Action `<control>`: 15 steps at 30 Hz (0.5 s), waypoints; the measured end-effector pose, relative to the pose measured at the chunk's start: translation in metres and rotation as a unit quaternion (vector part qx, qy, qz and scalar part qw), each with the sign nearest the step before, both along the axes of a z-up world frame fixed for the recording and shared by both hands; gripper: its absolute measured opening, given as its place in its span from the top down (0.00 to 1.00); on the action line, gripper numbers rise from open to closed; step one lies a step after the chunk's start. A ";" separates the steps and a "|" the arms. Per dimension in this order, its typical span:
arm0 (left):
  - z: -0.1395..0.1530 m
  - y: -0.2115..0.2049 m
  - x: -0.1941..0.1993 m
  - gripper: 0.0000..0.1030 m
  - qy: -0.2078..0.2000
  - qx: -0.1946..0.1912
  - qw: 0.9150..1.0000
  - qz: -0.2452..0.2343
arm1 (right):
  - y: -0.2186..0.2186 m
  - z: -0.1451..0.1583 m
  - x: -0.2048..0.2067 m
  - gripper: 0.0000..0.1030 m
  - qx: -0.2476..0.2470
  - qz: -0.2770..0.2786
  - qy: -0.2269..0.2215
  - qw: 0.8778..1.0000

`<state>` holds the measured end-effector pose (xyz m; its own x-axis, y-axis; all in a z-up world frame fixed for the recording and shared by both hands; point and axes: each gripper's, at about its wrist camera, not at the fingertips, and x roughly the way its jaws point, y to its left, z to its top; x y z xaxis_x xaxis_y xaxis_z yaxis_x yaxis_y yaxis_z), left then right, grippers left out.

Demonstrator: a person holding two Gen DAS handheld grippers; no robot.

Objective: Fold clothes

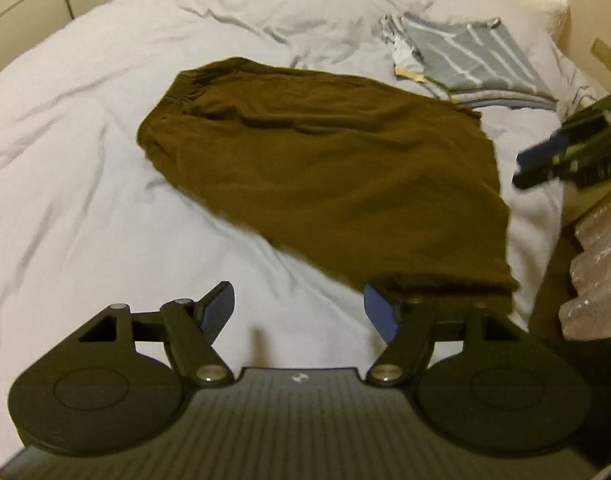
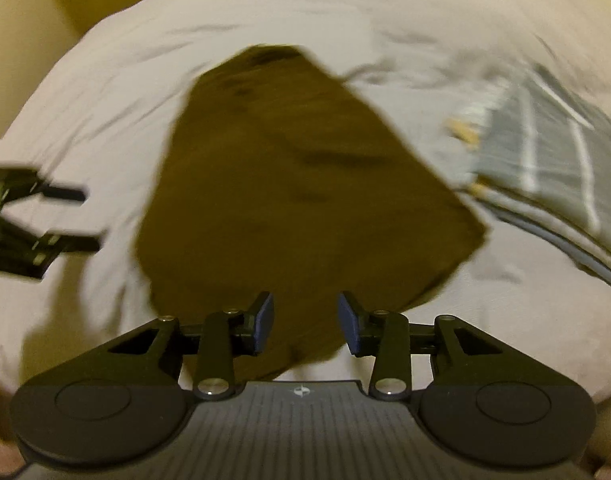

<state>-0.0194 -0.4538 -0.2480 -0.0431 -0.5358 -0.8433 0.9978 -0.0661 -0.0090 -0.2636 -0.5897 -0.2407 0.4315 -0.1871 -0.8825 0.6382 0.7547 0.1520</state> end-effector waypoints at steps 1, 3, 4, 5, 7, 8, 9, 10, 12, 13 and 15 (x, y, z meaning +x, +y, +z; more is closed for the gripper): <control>-0.001 0.008 -0.003 0.32 0.001 -0.005 1.000 0.007 | 0.014 0.002 0.003 0.62 -0.009 0.022 0.002 1.000; -0.003 0.025 -0.010 0.31 0.002 -0.016 1.000 0.021 | 0.040 0.006 0.009 0.59 -0.031 0.066 0.006 0.997; -0.004 0.033 -0.013 0.31 0.002 -0.021 0.999 0.028 | 0.051 0.006 0.014 0.58 -0.046 0.090 0.010 0.995; -0.005 0.041 -0.016 0.31 0.003 -0.026 0.999 0.035 | 0.061 0.004 0.016 0.57 -0.059 0.110 0.015 0.992; -0.009 0.054 -0.022 0.31 -0.001 -0.039 0.998 0.051 | 0.073 -0.004 0.019 0.56 -0.076 0.144 0.021 0.986; -0.013 0.058 -0.025 0.30 0.000 -0.048 0.997 0.064 | 0.076 -0.011 0.020 0.55 -0.078 0.158 0.021 0.984; -0.017 0.061 -0.026 0.29 0.004 -0.058 0.995 0.077 | 0.078 -0.017 0.021 0.55 -0.081 0.172 0.021 0.981; -0.023 0.063 -0.028 0.29 0.011 -0.070 0.993 0.092 | 0.079 -0.025 0.021 0.55 -0.087 0.187 0.019 0.978; -0.036 0.067 -0.032 0.29 0.022 -0.092 0.988 0.121 | 0.077 -0.043 0.020 0.56 -0.102 0.212 0.012 0.972; -0.042 0.067 -0.036 0.29 0.021 -0.101 0.986 0.129 | 0.077 -0.050 0.019 0.56 -0.113 0.223 0.006 0.968; -0.053 0.068 -0.044 0.29 0.021 -0.122 0.982 0.142 | 0.077 -0.060 0.014 0.61 -0.134 0.246 -0.009 0.960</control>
